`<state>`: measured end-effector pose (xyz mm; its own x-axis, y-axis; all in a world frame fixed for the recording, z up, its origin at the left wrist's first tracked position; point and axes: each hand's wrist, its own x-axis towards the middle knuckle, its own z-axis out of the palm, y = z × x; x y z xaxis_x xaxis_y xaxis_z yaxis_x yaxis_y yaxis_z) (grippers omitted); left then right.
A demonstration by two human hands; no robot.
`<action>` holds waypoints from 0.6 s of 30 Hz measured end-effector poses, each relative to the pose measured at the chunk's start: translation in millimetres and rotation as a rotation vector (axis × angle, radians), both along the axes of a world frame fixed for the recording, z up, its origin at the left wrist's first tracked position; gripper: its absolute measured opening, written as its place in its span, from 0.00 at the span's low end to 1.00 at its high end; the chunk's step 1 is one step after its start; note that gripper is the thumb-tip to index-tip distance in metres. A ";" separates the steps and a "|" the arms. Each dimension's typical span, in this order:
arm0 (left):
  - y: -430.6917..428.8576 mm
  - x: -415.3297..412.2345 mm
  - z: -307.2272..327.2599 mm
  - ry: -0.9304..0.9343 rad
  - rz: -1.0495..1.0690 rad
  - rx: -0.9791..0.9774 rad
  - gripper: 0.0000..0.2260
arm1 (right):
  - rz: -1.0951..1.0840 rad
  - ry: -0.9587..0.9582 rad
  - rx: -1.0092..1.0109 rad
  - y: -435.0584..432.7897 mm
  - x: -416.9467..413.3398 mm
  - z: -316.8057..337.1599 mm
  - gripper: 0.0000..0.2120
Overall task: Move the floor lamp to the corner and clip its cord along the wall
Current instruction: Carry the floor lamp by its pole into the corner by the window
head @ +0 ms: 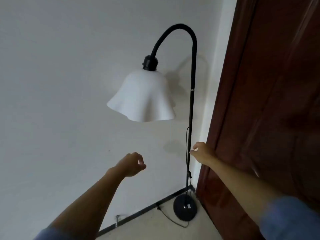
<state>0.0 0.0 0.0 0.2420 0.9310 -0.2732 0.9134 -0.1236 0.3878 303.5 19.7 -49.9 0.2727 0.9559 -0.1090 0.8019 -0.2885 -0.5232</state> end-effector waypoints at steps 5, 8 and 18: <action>25.0 23.1 -33.4 -0.020 0.086 -0.075 0.12 | 0.069 -0.079 -0.129 54.0 2.7 -19.0 0.14; 28.1 30.9 -51.3 -0.050 0.135 -0.127 0.12 | -0.044 -0.038 -0.204 81.9 2.6 -35.8 0.24; 43.8 28.3 -100.6 -0.084 0.258 -0.247 0.11 | -0.167 -0.113 -0.275 132.6 8.7 -103.8 0.30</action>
<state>28.3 43.8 -100.6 0.0384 0.8725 -0.4870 0.8661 0.2140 0.4517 312.1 152.3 -153.6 0.4482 0.8358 -0.3170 0.7799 -0.5390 -0.3183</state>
